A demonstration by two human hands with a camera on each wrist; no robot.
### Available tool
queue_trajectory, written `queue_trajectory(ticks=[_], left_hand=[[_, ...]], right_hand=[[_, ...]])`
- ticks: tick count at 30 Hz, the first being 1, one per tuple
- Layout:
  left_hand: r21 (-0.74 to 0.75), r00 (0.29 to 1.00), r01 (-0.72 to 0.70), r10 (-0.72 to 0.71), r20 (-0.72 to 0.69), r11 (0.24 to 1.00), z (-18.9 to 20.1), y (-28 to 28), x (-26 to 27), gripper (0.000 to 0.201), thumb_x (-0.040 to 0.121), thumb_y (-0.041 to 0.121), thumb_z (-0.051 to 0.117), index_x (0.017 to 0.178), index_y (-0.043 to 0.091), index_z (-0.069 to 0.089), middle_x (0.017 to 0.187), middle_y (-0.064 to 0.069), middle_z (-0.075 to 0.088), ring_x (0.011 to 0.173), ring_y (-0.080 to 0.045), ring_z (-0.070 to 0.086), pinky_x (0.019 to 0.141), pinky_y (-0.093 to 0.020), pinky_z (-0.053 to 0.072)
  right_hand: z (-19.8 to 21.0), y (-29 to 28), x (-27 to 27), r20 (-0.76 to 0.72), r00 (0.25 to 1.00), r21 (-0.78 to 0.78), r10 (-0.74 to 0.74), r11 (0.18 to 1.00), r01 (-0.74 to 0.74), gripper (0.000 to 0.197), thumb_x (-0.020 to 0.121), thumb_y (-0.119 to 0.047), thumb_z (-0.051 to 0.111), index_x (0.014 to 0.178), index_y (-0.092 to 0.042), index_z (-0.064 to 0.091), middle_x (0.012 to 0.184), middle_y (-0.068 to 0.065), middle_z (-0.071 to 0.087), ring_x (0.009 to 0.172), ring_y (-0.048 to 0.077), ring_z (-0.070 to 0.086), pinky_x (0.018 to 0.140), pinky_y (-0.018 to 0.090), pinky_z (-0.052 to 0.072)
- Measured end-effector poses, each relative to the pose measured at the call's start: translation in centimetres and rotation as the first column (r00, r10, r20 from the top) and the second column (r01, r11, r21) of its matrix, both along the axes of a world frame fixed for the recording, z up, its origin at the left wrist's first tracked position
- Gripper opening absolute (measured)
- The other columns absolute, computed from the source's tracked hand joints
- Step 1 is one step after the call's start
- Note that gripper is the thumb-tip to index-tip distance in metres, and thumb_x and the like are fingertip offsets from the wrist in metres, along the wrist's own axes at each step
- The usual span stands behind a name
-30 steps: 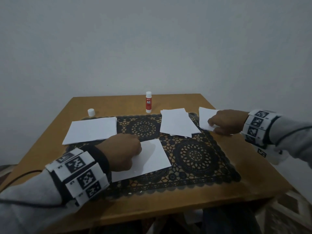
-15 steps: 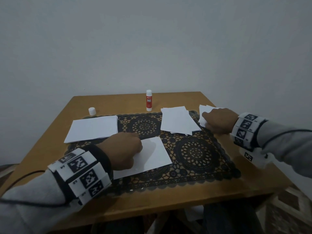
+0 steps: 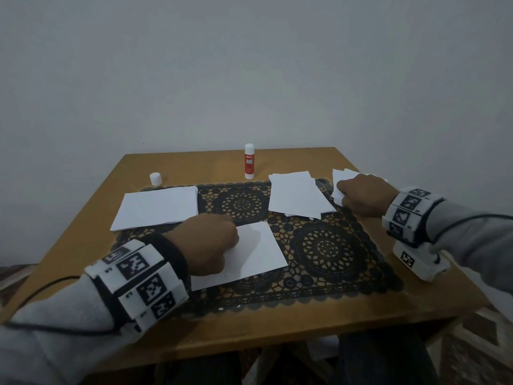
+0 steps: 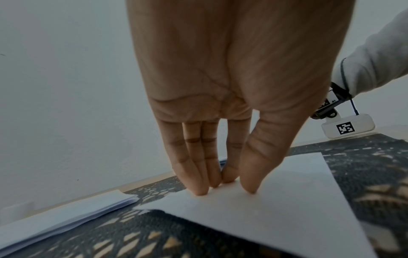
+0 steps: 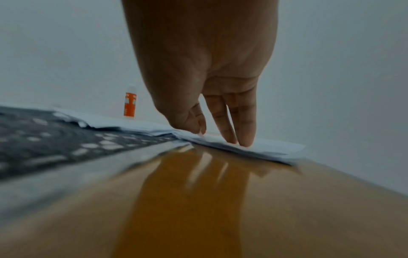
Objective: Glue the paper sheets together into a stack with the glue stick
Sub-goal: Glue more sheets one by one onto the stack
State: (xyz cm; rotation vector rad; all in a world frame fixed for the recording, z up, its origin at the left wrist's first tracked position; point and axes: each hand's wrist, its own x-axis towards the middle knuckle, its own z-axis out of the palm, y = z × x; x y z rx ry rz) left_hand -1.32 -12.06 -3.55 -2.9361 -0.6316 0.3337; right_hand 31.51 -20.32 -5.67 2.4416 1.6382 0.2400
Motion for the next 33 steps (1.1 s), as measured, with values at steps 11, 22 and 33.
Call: queue_trajectory(ticks=[11, 22, 33], left_hand=[[-0.007, 1.000, -0.002, 0.003, 0.004, 1.000, -0.1, 0.1, 0.0, 0.030, 0.085, 0.015, 0.054, 0.113, 0.011, 0.064, 0.109, -0.006, 0.053, 0.095, -0.023, 0.055, 0.077, -0.029, 0.048], [-0.046, 0.999, 0.003, -0.001, 0.040, 0.999, -0.5, 0.6, -0.1, 0.031, 0.088, 0.021, 0.055, 0.116, 0.012, 0.064, 0.110, -0.005, 0.054, 0.095, -0.020, 0.055, 0.078, -0.026, 0.048], [-0.590, 0.834, -0.061, 0.366, 0.412, 0.805, 1.5, 1.3, -1.3, 0.020, 0.098, 0.032, 0.046, 0.091, 0.020, 0.061, 0.092, 0.001, 0.063, 0.087, -0.018, 0.059, 0.085, -0.037, 0.049]], right_hand=[[2.0, -0.3, -0.6, -0.226, 0.968, 0.295, 0.108, 0.955, -0.037, 0.038, 0.090, -0.019, 0.051, 0.058, -0.016, 0.030, 0.057, 0.003, 0.041, 0.058, 0.023, 0.042, 0.058, 0.035, 0.034], [4.7, -0.5, -1.9, -0.222, 0.946, 0.656, 0.238, 0.754, -0.036, 0.034, 0.079, -0.006, 0.062, 0.059, -0.013, 0.035, 0.050, 0.001, 0.037, 0.049, 0.014, 0.030, 0.050, 0.029, 0.027], [9.3, 0.3, -12.9, -0.652, 0.304, 0.755, 0.695, 0.631, 0.177, 0.013, 0.082, 0.009, 0.062, 0.076, 0.000, 0.055, 0.065, 0.017, 0.048, 0.057, 0.022, 0.039, 0.050, 0.024, 0.036]])
